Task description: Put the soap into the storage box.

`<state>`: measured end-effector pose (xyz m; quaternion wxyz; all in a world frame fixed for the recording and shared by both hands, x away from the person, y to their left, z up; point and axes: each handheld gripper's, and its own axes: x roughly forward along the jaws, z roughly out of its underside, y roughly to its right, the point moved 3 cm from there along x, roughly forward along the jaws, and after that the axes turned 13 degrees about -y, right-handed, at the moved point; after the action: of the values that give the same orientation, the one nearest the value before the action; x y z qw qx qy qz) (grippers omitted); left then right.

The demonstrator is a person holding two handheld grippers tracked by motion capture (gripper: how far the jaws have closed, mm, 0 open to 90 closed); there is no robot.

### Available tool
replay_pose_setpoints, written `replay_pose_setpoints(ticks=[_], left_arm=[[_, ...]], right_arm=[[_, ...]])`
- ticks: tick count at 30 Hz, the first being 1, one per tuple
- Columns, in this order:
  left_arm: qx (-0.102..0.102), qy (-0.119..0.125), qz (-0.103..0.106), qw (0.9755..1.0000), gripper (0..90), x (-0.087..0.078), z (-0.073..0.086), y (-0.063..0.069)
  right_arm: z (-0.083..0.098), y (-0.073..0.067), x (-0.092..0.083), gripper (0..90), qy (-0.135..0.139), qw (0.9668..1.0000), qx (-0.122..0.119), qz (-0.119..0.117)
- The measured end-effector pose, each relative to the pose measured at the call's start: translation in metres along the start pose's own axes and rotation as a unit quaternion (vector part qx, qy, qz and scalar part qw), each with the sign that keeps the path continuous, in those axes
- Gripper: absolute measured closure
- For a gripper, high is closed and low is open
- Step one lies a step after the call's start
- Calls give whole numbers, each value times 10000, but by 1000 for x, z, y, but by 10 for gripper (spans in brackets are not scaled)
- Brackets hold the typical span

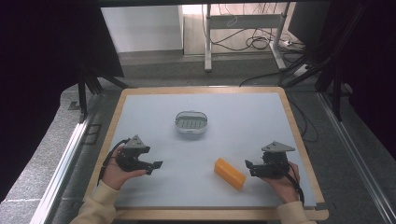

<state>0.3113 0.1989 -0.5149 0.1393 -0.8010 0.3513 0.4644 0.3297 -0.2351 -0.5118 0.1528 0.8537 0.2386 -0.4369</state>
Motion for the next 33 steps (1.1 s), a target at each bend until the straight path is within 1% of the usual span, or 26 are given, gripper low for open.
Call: replay_pose_setpoints(ticks=[3, 4, 5, 9, 13, 14, 15, 22, 27, 30, 33], left_arm=[[2, -3, -8, 10000, 186, 0, 1, -1], [-41, 3, -19, 10000, 186, -1, 2, -1], [-32, 10, -24, 10000, 187, -2, 2, -2], [-35, 33, -25, 10000, 187, -3, 1, -1], [17, -6, -25, 10000, 186, -1, 2, 0], [16, -15, -24, 10000, 186, -1, 1, 0], [15, -16, -14, 10000, 186, 0, 1, 0], [-16, -23, -11, 10000, 186, -1, 2, -1], [-14, -18, -24, 10000, 186, -1, 2, -1], [10, -19, -38, 10000, 187, -1, 1, 0], [-6, -53, -99, 9999, 186, -1, 1, 1]], right_arm=[[-1, 1, 1, 109, 27, 10000, 41, -78], [-2, 1, 2, 98, 37, 9998, 75, -162], [-2, 1, 2, 98, 28, 9998, 95, -192], [-1, 1, 2, 98, 12, 9997, 94, -226], [1, 4, 0, 100, -10, 9997, 135, -224], [1, 6, 1, 97, -18, 9993, 213, -297], [1, 7, 1, 98, -37, 9992, 224, -336], [3, 9, 3, 99, -94, 9992, 244, -319], [3, 10, 1, 117, -67, 9994, 242, -237], [3, 10, 1, 121, -93, 9995, 200, -205], [3, 9, 0, 127, -110, 9994, 219, -230]])
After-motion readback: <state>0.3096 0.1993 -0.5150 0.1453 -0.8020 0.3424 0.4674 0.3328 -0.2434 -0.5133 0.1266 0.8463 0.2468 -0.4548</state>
